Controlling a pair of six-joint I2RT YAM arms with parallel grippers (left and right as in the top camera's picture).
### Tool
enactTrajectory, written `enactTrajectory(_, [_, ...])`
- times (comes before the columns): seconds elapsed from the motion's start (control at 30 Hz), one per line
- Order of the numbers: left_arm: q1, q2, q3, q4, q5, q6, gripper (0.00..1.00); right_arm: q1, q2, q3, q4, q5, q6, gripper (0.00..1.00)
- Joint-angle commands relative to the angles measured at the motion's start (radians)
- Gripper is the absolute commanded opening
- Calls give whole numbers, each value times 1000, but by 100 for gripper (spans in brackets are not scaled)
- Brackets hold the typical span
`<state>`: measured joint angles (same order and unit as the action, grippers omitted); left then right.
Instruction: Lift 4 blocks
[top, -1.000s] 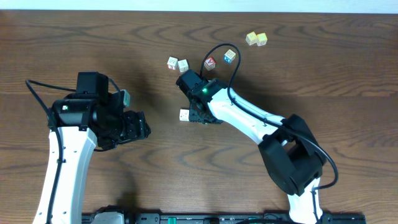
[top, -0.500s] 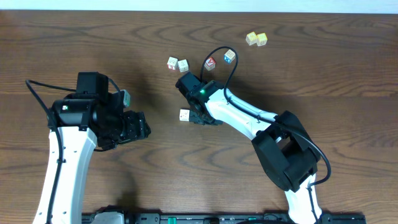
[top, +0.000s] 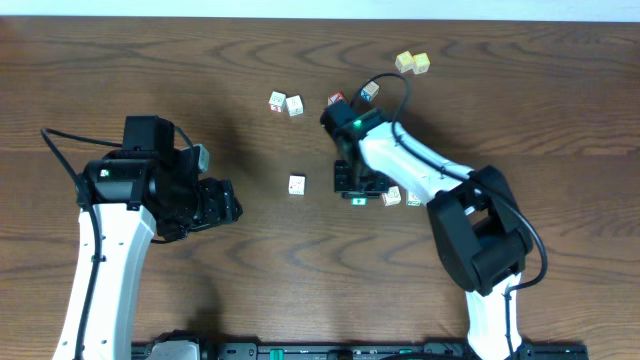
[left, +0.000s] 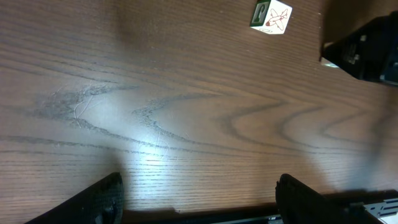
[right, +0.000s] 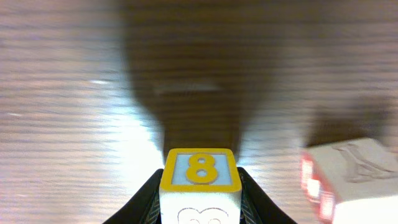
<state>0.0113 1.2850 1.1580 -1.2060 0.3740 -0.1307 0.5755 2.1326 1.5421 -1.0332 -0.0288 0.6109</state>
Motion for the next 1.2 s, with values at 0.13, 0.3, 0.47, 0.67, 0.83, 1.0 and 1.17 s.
enactTrajectory(0.13, [5,2,18,-5,-9,-2,79,-39,3,-14,-17,-24,-70,30])
enactTrajectory(0.3, [5,2,18,-5,-9,-2,79,-39,3,-20,-14,-25,-69,31])
enactTrajectory(0.47, [5,2,18,-5,-9,-2,79,-39,3,-20,-20,-25,-70,40])
enactTrajectory(0.67, [5,2,18,-5,-9,-2,79,-39,3,-2,-61,-32,-70,50])
enactTrajectory(0.83, [5,2,18,-5,-9,-2,79,-40,3,129,-166,-29,-117,57])
enactTrajectory(1.0, [5,2,18,-5,-9,-2,79,-37,3,283,-240,-33,-138,62])
enactTrajectory(1.17, [5,2,18,-5,-9,-2,79,-16,3,338,-163,-119,-137,63])
